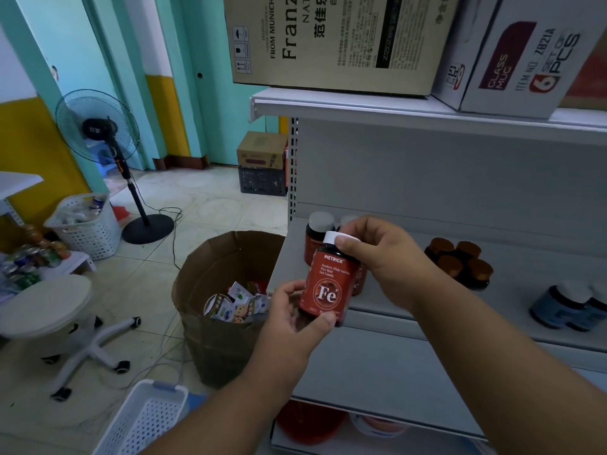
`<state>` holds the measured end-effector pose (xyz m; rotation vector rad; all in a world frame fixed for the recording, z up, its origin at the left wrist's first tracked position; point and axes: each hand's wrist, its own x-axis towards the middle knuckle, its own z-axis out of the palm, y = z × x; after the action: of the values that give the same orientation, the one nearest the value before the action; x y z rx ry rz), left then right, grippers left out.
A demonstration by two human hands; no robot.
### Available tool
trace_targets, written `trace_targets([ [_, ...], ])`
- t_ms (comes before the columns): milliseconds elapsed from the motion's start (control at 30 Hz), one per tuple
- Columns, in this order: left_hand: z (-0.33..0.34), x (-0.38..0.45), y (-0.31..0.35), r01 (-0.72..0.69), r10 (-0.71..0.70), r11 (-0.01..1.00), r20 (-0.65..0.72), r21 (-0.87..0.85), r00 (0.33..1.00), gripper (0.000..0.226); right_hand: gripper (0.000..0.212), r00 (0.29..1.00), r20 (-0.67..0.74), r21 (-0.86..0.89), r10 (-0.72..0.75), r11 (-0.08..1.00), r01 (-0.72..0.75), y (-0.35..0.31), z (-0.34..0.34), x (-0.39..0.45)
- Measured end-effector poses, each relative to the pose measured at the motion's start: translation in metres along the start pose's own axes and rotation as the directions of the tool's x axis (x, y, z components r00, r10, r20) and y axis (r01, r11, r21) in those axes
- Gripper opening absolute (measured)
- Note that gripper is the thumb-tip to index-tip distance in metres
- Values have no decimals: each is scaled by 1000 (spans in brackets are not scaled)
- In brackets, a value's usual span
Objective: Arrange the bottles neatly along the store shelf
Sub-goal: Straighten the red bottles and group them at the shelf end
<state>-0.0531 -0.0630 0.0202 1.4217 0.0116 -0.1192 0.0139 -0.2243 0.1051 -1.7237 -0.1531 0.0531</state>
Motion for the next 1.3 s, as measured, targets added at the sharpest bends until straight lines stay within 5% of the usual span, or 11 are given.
trace_targets([
  [233,-4,3,3,153,-111,904,127,-398,986,54,13,994,59,181,87,979,-96,3,2,0],
  [433,-1,3,9,157,-133,909,88,-386,987,58,21,998,-57,148,-3,989,11,2,6,-4],
  [633,-5,-3,13,331,-236,747,234,-577,943,59,18,995,87,213,57,974,-74,-7,6,-8],
  [867,-7,0,13,221,-158,870,175,-440,972,68,31,1000,-23,183,11,983,-7,-12,11,-13],
  [1000,-3,-3,16,260,-195,840,183,-477,964,56,12,998,50,202,48,978,-57,-14,6,-15],
  [1133,-2,-3,14,338,-263,808,217,-483,940,55,24,998,57,197,29,980,-40,-17,1,-20],
  [1300,1,3,13,189,-143,918,154,-350,978,71,35,997,-68,149,27,989,-17,-11,4,-15],
])
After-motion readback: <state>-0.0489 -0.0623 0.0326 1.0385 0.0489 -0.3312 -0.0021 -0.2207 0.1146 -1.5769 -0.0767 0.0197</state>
